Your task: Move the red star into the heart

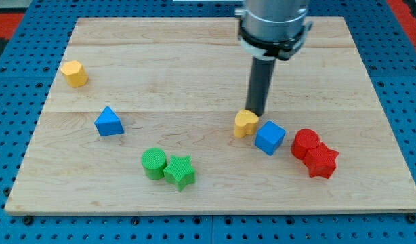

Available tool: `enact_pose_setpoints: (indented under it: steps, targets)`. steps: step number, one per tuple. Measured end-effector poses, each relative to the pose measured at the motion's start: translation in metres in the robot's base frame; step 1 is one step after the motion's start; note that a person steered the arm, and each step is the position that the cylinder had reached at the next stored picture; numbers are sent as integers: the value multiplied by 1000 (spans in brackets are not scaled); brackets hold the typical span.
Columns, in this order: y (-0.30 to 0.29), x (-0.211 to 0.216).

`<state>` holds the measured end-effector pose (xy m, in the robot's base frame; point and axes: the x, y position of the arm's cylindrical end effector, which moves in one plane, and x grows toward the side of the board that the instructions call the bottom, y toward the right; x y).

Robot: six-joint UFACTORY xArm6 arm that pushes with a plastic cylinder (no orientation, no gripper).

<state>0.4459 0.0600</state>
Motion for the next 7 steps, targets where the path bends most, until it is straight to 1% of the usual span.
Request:
enact_pose_setpoints:
  steps: [3, 4, 5, 6, 7]
  targets:
    - [6, 15]
    - [80, -10]
    - [191, -6]
    - [194, 77]
    - [143, 103]
